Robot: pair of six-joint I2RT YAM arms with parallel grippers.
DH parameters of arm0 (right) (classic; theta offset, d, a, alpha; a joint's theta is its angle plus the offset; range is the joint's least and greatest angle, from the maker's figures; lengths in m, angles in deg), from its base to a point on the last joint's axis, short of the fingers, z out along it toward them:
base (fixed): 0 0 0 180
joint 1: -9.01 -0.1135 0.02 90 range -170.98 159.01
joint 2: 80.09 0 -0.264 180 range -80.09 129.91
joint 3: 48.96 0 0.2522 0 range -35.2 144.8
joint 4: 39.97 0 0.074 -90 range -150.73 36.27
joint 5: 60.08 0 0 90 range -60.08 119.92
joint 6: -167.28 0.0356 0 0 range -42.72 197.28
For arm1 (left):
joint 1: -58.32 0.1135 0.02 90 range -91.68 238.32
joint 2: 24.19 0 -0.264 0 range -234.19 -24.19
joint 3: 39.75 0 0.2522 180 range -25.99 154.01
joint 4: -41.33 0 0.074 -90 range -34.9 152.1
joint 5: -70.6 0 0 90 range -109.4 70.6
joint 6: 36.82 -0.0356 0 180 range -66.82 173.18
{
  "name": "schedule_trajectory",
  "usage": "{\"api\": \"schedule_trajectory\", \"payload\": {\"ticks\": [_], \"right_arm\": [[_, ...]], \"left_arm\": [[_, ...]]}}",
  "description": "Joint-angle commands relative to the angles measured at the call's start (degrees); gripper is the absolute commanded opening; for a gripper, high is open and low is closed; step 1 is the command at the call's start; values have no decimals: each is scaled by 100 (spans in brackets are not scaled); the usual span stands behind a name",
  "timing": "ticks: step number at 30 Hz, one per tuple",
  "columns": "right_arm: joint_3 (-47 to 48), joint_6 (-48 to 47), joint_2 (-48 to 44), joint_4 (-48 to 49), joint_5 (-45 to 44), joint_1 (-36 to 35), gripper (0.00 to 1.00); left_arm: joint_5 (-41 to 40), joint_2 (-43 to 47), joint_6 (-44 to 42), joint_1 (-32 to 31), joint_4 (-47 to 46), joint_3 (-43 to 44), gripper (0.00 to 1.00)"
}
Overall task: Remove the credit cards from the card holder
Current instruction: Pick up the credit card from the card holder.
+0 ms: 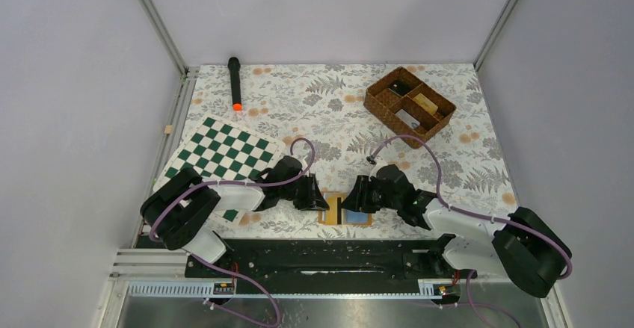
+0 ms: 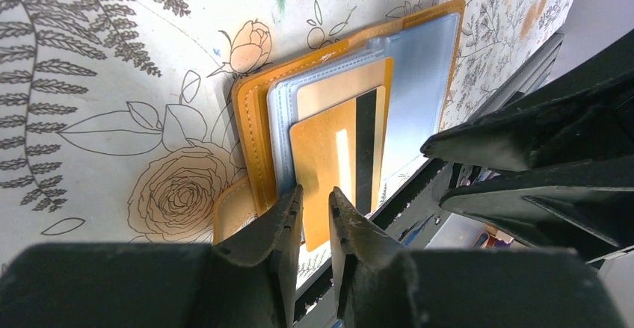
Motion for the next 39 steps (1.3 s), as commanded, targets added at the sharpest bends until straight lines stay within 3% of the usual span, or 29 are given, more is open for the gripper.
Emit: {"api": "schedule_trajectory", "payload": {"ticks": [1, 27, 39], "right_arm": [[118, 178, -72, 102, 28, 31, 41], [75, 734, 1429, 1635, 559, 32, 41], [-70, 820, 1619, 2345, 945, 36, 18]], "left_arm": [[-90, 17, 33, 6, -172, -71, 20], [-35, -47, 98, 7, -353, -178, 20], [42, -63, 110, 9, -406, -183, 20]]}}
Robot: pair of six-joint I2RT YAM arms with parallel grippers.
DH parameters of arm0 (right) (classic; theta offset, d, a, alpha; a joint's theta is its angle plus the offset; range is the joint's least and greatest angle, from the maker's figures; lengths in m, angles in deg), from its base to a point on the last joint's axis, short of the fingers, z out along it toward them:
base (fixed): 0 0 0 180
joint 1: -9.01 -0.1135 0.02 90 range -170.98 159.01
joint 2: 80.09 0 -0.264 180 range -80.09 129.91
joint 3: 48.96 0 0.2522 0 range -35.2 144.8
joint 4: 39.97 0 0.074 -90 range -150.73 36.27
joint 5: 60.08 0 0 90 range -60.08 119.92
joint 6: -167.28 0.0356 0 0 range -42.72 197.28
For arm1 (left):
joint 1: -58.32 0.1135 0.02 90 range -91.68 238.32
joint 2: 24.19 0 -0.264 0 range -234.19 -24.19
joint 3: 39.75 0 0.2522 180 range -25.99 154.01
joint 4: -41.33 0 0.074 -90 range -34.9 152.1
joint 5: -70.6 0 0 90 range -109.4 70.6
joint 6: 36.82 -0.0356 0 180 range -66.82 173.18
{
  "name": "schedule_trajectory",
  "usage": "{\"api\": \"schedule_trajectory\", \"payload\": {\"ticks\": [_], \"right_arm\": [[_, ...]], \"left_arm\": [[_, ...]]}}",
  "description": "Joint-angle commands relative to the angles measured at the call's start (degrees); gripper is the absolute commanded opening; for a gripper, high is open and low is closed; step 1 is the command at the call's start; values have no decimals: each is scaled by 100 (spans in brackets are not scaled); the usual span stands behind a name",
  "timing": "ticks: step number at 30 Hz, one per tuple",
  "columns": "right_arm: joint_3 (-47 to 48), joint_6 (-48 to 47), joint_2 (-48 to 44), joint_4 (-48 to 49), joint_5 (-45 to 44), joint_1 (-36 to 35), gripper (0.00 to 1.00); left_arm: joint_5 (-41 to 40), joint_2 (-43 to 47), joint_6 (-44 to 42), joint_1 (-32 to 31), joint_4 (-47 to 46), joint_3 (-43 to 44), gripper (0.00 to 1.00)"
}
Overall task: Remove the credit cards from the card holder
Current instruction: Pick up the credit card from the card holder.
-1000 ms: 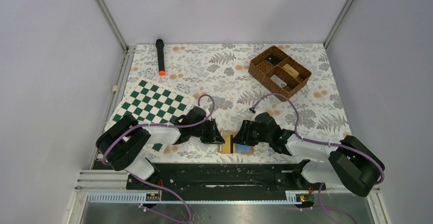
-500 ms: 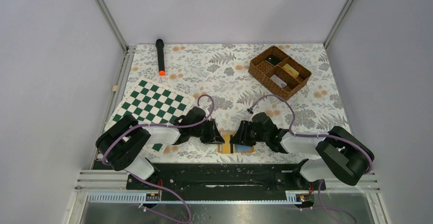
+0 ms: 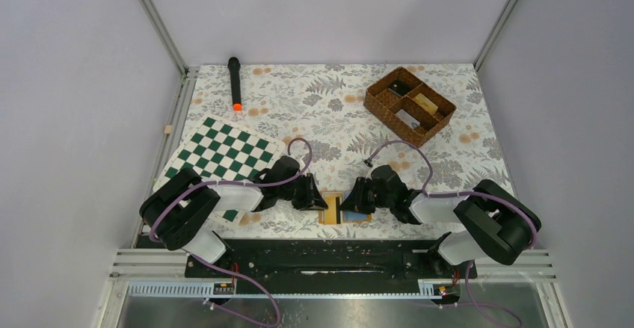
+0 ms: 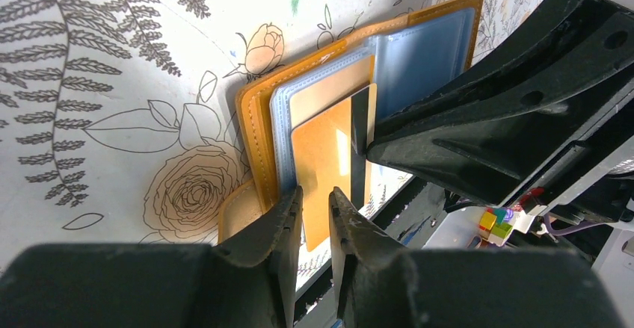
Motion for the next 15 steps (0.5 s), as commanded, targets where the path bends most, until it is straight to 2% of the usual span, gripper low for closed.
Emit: {"api": "schedule_trajectory", "payload": {"ticks": [1, 5, 9, 15], "right_arm": [[44, 189, 167, 1002, 559, -121, 17], [43, 274, 370, 1358, 800, -119, 16], [37, 362, 512, 1616, 942, -113, 23], [33, 366, 577, 1701, 968, -115, 24]], "left_arm": [[10, -54, 11, -75, -254, -59, 20], [103, -29, 43, -87, -365, -93, 20], [162, -66, 63, -107, -401, -83, 22], [156, -125, 56, -229, -395, -17, 25]]}}
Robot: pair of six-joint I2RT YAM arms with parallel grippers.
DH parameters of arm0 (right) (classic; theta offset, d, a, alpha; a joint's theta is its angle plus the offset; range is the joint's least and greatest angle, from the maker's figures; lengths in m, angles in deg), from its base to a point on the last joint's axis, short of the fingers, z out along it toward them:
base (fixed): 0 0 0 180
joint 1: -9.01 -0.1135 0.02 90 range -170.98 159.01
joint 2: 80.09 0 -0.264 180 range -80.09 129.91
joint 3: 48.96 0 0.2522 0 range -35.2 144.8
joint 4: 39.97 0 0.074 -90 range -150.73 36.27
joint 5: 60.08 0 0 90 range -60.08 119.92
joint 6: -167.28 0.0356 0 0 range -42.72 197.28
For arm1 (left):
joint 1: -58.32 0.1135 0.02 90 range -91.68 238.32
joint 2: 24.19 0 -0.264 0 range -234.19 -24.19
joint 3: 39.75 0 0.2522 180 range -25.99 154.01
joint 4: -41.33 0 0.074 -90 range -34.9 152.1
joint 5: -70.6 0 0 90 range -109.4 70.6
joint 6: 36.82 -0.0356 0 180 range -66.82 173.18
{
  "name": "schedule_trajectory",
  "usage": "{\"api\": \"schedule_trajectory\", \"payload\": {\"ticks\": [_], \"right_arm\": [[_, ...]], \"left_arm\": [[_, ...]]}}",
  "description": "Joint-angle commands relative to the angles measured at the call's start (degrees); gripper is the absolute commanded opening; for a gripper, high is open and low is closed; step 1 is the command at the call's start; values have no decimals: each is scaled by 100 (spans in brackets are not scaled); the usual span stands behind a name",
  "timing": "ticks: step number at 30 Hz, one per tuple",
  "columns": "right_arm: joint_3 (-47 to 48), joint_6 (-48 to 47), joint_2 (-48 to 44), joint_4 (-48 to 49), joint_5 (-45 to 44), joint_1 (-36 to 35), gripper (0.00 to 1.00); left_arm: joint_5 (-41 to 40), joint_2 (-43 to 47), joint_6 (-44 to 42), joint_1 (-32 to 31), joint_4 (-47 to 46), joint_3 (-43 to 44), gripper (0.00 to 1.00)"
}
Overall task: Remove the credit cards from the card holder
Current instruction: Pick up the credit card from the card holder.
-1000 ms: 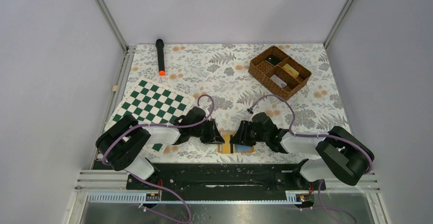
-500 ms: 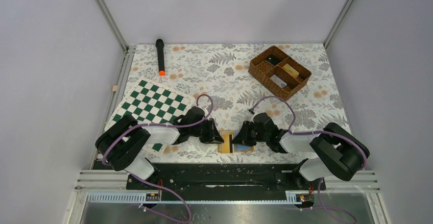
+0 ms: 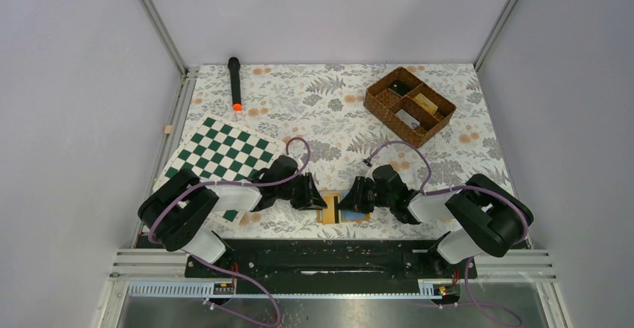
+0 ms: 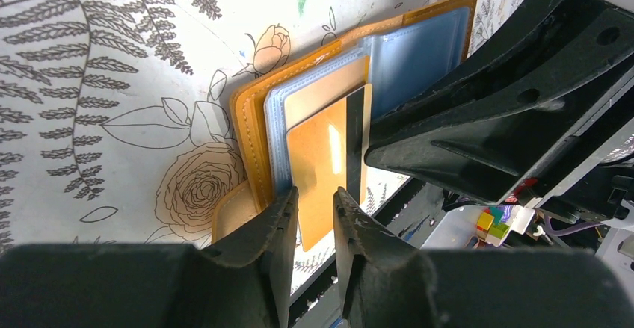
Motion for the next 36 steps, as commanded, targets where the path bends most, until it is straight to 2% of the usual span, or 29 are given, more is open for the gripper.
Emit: {"api": "schedule_trajectory", "payload": {"ticks": [1, 6, 8, 15, 18, 28, 33, 36], "right_arm": [[145, 245, 204, 917, 568, -237, 21], [79, 260, 218, 1094, 629, -210, 8], [24, 287, 207, 1158, 645, -163, 0], [-176, 345, 176, 1332, 641, -72, 0], [-217, 379, 200, 1388, 643, -75, 0], [-235, 379, 166, 1266, 548, -55, 0], [-271, 389, 79, 1303, 627, -57, 0], [-280, 445, 34, 1405, 711, -56, 11]], "left_arm": [[83, -194, 48, -302, -393, 33, 25], [37, -122, 59, -302, -396, -2, 26], [29, -60, 37, -303, -289, 15, 28], [-230, 475, -59, -303, 152, 22, 37], [-356, 594, -137, -323, 300, 60, 37], [-834, 953, -390, -362, 843, 141, 24], [-671, 711, -405, -377, 726, 176, 21], [-634, 583, -375, -402, 567, 165, 19]]}}
